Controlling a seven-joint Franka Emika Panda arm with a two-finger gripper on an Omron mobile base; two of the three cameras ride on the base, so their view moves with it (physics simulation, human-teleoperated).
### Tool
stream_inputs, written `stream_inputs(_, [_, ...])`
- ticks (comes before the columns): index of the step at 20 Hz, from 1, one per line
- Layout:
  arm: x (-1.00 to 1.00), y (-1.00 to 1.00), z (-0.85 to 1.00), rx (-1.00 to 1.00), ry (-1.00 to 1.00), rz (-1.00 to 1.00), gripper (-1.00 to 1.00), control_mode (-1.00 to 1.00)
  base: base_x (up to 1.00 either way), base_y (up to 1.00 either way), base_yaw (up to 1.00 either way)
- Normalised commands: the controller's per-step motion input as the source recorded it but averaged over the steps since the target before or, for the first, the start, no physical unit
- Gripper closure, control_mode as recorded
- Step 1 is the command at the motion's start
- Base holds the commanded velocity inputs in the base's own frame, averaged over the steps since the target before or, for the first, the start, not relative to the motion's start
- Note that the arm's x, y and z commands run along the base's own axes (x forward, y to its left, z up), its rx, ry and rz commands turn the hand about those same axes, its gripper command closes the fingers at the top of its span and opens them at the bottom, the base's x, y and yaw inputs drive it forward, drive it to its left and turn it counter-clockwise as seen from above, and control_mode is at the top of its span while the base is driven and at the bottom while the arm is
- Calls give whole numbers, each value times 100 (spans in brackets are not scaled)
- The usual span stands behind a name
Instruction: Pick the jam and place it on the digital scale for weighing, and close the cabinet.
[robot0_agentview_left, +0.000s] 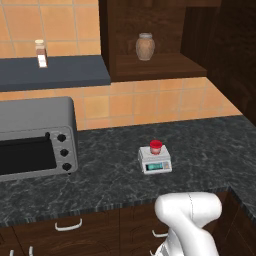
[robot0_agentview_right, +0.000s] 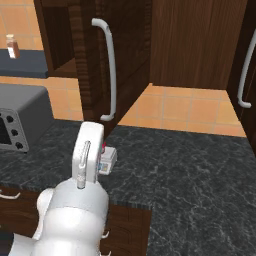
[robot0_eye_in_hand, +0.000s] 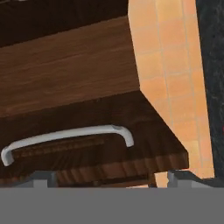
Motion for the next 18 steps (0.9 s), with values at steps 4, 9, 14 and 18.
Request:
stream_inputs(4, [86, -1, -10, 14, -3, 18, -100, -100, 0, 0, 0])
stream_inputs(9, [92, -16, 0, 14, -2, 21, -100, -100, 0, 0, 0])
stream_inputs(14, [77, -35, 2, 21, 0, 22, -100, -100, 0, 0, 0])
stream_inputs(18, [27, 11, 19, 13, -5, 23, -100, -100, 0, 0, 0])
